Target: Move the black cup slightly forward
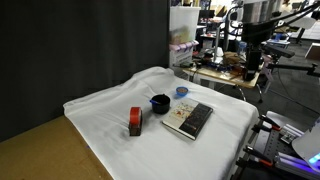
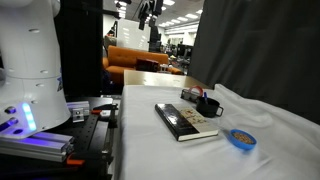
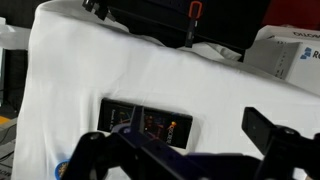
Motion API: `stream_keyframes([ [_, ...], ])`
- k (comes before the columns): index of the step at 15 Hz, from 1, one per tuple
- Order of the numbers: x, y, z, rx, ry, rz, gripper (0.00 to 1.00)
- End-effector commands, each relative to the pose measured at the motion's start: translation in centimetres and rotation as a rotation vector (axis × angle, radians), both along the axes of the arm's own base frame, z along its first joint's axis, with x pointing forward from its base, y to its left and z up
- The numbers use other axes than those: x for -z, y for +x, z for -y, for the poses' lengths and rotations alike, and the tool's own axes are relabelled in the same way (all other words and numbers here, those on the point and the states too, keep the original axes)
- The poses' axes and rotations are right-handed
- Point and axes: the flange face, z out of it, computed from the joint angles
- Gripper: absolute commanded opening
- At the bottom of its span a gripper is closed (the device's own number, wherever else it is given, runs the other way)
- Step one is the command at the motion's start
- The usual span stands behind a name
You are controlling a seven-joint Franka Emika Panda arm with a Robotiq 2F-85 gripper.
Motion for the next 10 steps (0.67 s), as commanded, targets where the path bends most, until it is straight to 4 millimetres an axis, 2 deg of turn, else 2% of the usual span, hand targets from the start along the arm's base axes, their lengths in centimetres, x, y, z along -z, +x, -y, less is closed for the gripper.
stream_keyframes([
  [1, 0.0, 0.0, 0.0, 0.000, -0.001, -0.003, 1.00],
  [9, 0.2, 0.0, 0.2, 0.004, 0.000, -0.004, 1.00],
  [10, 1.2, 0.8, 0.1, -0.002, -0.004, -0.002, 1.00],
])
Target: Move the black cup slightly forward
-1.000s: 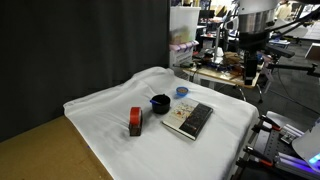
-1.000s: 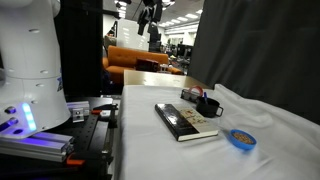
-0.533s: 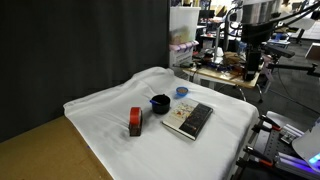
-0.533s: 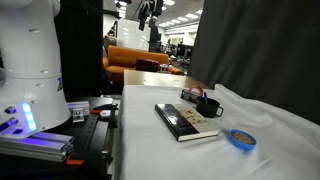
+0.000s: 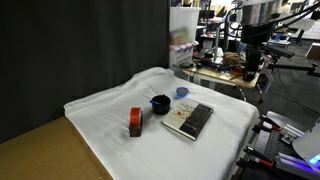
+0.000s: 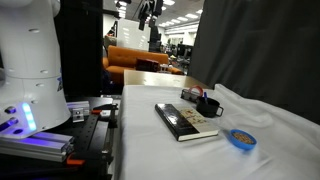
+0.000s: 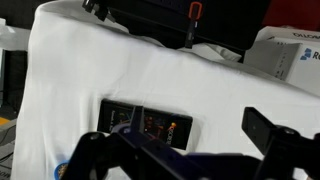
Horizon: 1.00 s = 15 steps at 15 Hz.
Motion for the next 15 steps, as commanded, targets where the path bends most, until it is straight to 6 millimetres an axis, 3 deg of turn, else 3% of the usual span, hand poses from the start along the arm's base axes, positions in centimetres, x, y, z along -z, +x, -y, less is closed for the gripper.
stream_keyframes([
  [1, 2.1, 1.8, 0.1, -0.003, 0.003, 0.005, 1.00],
  [7, 11.3, 9.8, 0.3, -0.030, 0.023, 0.028, 1.00],
  [9, 13.4, 11.9, 0.1, -0.032, 0.030, 0.031, 1.00],
  [10, 13.0, 10.1, 0.4, -0.019, 0.031, 0.030, 1.00],
  [12, 14.1, 11.5, 0.1, -0.018, 0.037, 0.019, 1.00],
  [15, 13.8, 11.9, -0.1, -0.018, 0.040, 0.025, 1.00],
])
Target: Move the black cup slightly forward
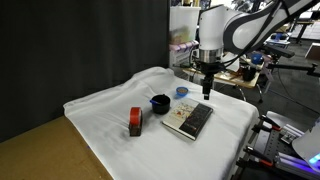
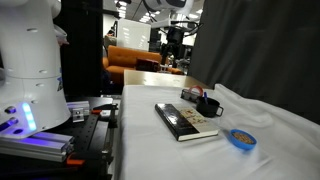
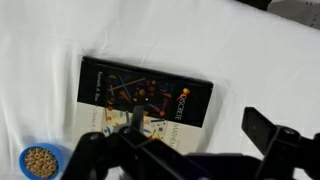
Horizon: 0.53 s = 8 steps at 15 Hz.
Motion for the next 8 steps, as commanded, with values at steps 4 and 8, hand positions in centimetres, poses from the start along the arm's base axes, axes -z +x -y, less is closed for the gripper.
stream_keyframes([
  [4, -0.08, 0.01, -0.02, 0.000, 0.000, 0.000, 1.00],
  [8, 0.10, 0.09, 0.15, 0.009, -0.005, -0.006, 1.00],
])
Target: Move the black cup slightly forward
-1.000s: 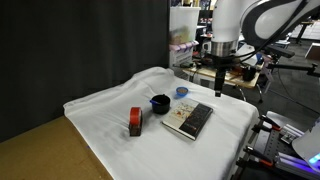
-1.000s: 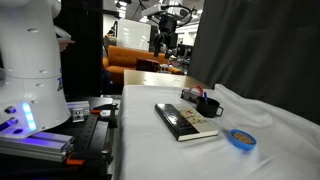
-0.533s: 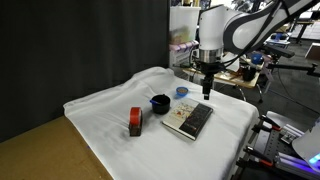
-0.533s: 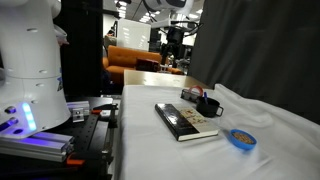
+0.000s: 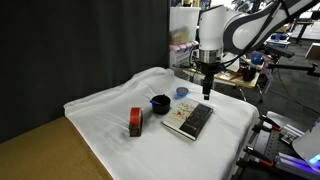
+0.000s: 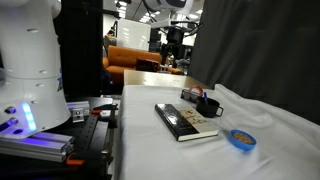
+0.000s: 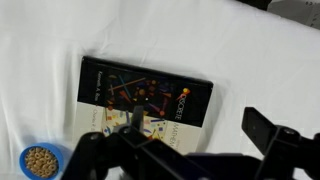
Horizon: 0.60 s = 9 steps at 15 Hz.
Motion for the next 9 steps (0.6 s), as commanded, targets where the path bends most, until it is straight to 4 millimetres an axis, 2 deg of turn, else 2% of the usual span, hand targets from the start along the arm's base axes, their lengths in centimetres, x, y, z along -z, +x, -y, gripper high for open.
stream_keyframes([
  [1, 0.3, 0.2, 0.2, 0.012, -0.009, -0.008, 1.00],
  [5, 1.4, 1.2, 0.4, 0.005, -0.014, -0.014, 1.00],
  [9, 3.0, 3.5, 0.3, -0.024, -0.022, -0.010, 1.00],
])
